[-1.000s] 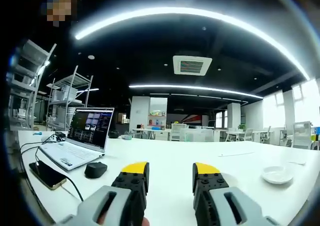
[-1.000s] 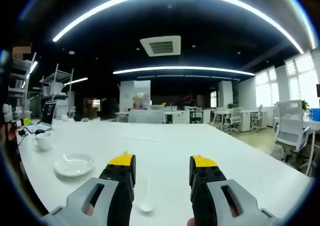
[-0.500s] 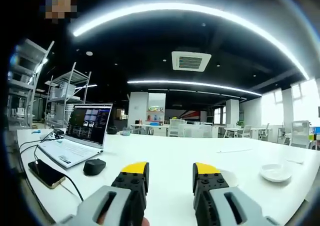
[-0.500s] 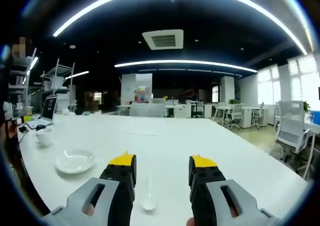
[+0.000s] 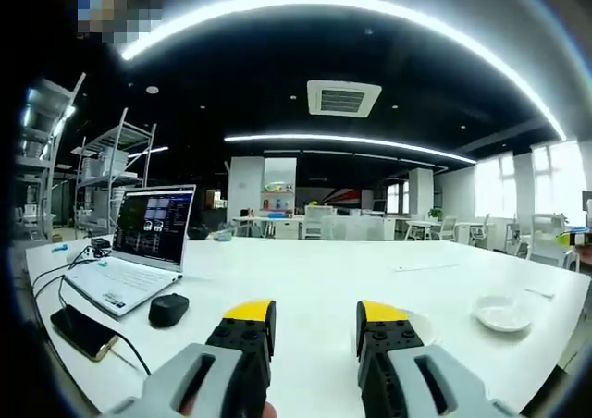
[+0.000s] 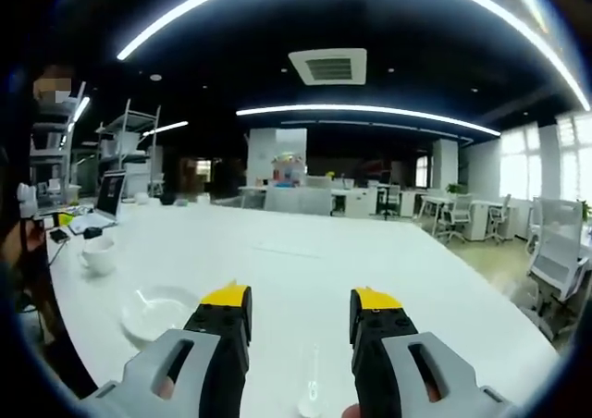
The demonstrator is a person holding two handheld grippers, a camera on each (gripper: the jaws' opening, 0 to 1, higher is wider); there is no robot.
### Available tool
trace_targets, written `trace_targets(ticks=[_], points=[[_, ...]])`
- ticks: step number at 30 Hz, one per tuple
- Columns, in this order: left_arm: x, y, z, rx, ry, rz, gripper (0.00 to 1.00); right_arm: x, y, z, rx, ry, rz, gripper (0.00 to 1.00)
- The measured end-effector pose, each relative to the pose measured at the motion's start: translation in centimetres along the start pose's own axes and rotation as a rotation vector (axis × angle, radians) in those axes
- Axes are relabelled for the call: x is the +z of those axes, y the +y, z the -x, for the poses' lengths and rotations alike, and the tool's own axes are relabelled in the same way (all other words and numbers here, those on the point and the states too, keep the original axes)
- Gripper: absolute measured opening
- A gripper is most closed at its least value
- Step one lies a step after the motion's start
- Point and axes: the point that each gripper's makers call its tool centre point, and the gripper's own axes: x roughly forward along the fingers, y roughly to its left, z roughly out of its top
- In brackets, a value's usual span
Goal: Tidy tabletop coffee trays, cups and spoons，present forward
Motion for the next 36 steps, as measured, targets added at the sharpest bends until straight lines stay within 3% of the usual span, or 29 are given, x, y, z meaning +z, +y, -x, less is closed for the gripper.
trace_targets(ticks=[10, 16, 22, 26, 32, 36], points=[[-0.1, 0.2, -0.7, -0.031, 0.059, 0.005, 0.37, 3.0, 4.8, -3.2, 0.120, 0.025, 0.047, 0.43], [-0.2, 0.5, -1.6, -0.052, 0.103, -0.006, 0.37, 5.0, 7.8, -5.1, 0.186, 0.002, 0.089, 0.45], [-0.5, 0.6, -2.1, -0.074, 0.158, -0.010, 0.37, 6.7, 10.7, -6.5, 0.249, 0.009, 0.060, 0.44], [-0.2, 0.5, -2.2, -0.088, 0.180, -0.013, 0.37, 7.1, 12.5, -7.5, 0.290, 0.028, 0.065, 0.44], [-0.4, 0.1, -2.8, -0.112, 0.232, -0.026, 0.37, 7.3, 16.6, -9.0, 0.356, 0.073, 0.156, 0.44], [-0.5, -0.5, -3.2, -0.142, 0.269, -0.039, 0.37, 7.4, 19.8, -9.8, 0.419, 0.114, 0.169, 0.42]])
